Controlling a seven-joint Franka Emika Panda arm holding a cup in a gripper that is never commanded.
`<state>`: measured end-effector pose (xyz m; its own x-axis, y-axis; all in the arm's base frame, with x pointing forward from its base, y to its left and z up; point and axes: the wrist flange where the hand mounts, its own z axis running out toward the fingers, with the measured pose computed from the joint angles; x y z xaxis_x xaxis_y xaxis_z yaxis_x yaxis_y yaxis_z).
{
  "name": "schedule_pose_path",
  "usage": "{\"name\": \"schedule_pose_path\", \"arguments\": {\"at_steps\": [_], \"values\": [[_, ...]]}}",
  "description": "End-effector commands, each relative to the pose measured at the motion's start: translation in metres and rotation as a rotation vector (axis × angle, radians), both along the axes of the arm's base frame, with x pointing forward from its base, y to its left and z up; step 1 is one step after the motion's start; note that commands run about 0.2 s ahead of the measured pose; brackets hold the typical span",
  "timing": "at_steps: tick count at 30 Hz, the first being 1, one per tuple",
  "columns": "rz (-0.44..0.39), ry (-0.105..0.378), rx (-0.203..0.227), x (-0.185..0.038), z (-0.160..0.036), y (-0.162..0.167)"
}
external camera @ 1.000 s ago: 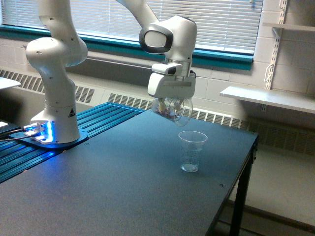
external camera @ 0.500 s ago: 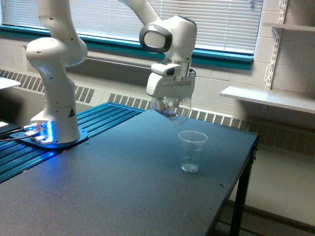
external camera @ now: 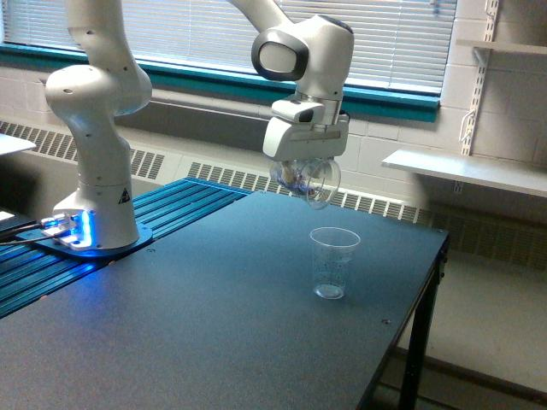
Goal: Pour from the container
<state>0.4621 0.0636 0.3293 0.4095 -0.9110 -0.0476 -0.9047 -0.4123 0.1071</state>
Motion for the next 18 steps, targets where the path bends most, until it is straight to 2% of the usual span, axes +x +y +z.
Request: {"name": "schedule_pose_path", "arguments": {"at_steps": [1,9,18], "values": [[0.0,0.039,0.021,0.005,-0.006,-0.007],[-0.043,0.076,0.033,0.01,-0.012,-0.014],[-0.05,0.09,0.058,0.016,-0.009,-0.011]]}}
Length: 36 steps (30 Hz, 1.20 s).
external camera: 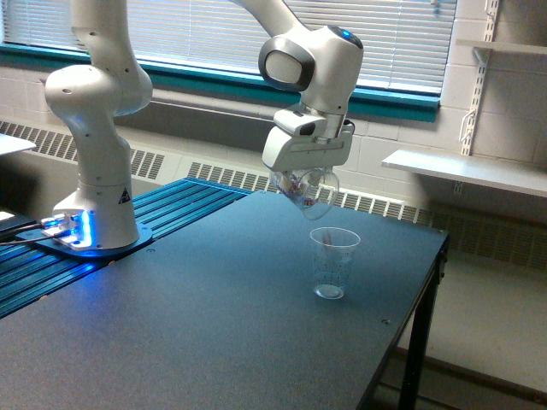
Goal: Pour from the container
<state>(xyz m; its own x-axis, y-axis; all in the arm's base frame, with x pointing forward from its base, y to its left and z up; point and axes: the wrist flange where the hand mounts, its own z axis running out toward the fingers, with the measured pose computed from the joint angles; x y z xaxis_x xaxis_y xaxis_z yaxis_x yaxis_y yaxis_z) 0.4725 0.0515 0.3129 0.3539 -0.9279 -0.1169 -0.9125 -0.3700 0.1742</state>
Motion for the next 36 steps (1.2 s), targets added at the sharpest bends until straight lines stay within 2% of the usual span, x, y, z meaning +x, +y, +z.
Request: {"name": "schedule_pose_path", "arguments": {"at_steps": [1,9,17,23,27,36], "values": [[0.002,-0.001,0.022,0.0054,0.0072,0.0019],[-0.007,0.016,0.037,0.0026,0.0054,0.0044],[-0.032,0.036,0.076,-0.0004,0.0033,0.0038],[-0.042,0.04,0.09,0.0002,0.0051,0.0005],[-0.049,0.04,0.086,0.0006,0.0062,-0.0026],[-0.041,0.037,0.046,-0.0015,0.0071,0.0024]]}}
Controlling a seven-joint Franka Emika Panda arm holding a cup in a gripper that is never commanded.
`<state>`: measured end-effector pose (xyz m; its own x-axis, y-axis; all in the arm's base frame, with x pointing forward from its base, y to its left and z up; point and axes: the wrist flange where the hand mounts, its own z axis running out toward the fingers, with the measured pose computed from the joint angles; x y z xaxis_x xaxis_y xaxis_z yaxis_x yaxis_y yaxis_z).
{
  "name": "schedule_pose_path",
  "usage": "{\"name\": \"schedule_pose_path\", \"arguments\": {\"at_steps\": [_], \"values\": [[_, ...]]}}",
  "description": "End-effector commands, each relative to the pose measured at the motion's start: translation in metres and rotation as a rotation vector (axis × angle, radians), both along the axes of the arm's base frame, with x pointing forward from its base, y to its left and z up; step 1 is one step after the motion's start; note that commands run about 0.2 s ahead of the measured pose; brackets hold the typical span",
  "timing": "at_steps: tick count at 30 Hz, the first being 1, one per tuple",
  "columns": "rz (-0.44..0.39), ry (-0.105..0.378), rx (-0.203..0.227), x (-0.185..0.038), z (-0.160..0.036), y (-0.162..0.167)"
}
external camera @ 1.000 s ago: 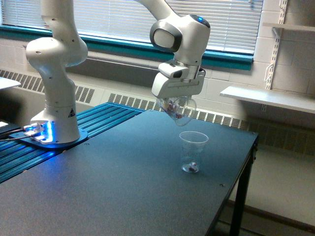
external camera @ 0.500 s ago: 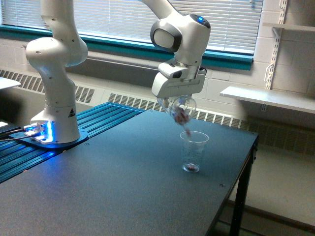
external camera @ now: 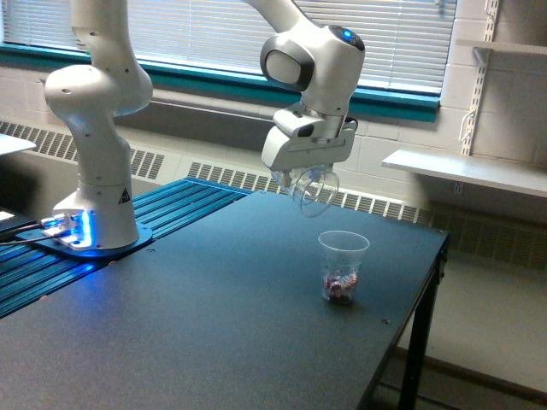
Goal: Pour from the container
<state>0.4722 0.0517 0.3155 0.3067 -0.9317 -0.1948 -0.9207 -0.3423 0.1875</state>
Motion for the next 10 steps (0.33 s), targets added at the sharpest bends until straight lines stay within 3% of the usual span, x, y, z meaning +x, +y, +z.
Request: {"name": "schedule_pose_path", "arguments": {"at_steps": [1,10], "values": [[0.005,-0.007,-0.027,-0.0013,0.0051,0.0032],[0.02,-0.022,-0.018,-0.0063,0.0135,0.0076]]}}
